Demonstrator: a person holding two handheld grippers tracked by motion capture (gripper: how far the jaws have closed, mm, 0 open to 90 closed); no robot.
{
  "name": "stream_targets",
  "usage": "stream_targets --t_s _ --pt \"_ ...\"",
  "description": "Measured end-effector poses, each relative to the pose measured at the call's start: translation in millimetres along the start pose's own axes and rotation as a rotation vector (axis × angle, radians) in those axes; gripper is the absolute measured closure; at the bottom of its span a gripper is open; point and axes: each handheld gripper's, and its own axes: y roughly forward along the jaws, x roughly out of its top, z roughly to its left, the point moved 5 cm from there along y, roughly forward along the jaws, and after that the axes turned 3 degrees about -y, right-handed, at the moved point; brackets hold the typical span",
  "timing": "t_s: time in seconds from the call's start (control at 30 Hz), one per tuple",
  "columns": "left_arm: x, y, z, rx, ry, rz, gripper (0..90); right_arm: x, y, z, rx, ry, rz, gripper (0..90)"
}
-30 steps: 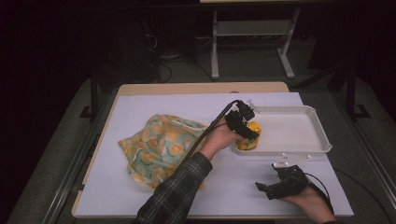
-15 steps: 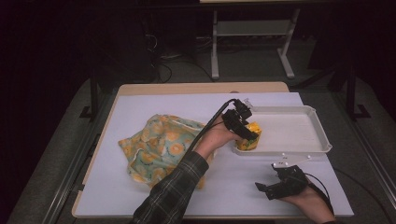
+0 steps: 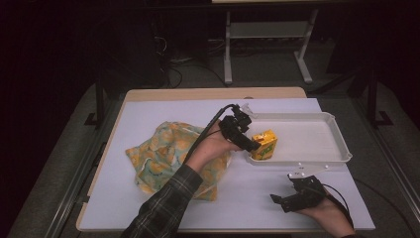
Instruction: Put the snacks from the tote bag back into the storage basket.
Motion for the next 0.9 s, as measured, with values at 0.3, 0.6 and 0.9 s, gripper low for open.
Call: stream_targets --t_s 0.3,0.6,0.9 --pt "-27.8 -29.7 4.0 0.021 -0.028 -0.009 23.1 -0.1 1.0 -0.2 -0.001 -0.007 0.009 6.3" --pt "-60.6 -58.0 8.4 0.047 -0.057 -0.012 22.5 0.0 1.7 0.5 -0.006 -0.004 0.019 6.3" --pt "-93.4 -78.2 16.9 0.075 -0.097 -0.020 21.3 -0.3 2.1 0.5 -0.007 -0.006 0.020 6.3"
